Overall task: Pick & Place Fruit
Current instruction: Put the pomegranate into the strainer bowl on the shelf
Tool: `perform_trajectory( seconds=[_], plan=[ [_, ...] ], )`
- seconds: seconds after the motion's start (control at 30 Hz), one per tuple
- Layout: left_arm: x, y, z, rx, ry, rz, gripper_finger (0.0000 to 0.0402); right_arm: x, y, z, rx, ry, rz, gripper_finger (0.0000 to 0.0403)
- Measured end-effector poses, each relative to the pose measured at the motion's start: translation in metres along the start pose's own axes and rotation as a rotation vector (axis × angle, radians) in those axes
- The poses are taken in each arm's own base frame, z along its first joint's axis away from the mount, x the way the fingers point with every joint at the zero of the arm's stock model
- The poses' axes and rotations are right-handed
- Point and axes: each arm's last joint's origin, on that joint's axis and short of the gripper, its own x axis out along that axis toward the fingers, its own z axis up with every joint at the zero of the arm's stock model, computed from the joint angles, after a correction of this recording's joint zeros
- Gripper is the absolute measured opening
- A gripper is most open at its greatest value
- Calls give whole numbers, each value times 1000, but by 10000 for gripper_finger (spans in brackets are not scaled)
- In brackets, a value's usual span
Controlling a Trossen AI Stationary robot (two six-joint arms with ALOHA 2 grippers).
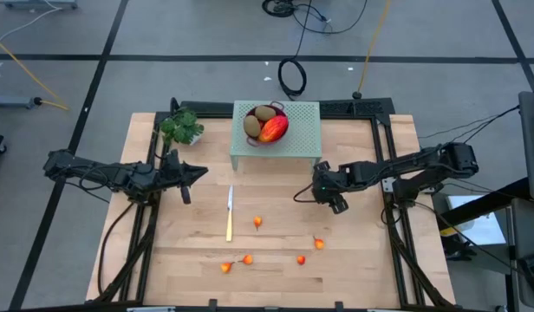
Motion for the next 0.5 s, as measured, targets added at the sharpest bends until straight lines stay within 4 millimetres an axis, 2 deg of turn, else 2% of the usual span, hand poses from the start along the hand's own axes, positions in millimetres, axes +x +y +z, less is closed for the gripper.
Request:
perform_trajectory(
  seconds=[0.2, 0.5],
  plan=[
    [0, 0, 0, 1, 0, 0, 21, 13, 4, -5, -18, 42, 20, 258],
    [0, 0, 0, 0, 0, 0, 21, 15, 3, -3, -16, 23, 10, 258]
  ],
)
